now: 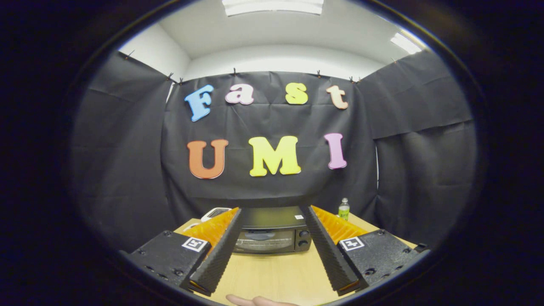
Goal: Open the toaster oven, put the food inside, and close the toaster oven door.
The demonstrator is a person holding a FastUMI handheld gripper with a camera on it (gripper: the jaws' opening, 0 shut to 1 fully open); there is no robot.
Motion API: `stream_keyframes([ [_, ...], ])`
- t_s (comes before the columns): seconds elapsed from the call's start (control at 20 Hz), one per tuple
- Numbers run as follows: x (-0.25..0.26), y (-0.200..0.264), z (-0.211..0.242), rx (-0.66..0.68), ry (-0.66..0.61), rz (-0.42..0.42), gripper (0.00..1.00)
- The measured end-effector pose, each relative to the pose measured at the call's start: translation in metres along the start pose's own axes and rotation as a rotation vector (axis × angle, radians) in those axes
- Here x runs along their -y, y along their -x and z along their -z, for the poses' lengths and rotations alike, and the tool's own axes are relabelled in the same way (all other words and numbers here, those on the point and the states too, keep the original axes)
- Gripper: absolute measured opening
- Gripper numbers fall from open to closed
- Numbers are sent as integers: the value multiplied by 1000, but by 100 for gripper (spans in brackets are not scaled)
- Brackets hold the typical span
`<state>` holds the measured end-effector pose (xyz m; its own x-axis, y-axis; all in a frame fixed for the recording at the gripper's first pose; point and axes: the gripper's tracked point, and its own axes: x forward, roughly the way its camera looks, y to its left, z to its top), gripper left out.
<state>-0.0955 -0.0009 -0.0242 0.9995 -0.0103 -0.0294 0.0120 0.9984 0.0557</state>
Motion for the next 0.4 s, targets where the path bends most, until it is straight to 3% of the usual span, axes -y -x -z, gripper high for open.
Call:
stream_keyframes([
  [0.4, -9, -8, 10, -46, -12, -37, 98],
])
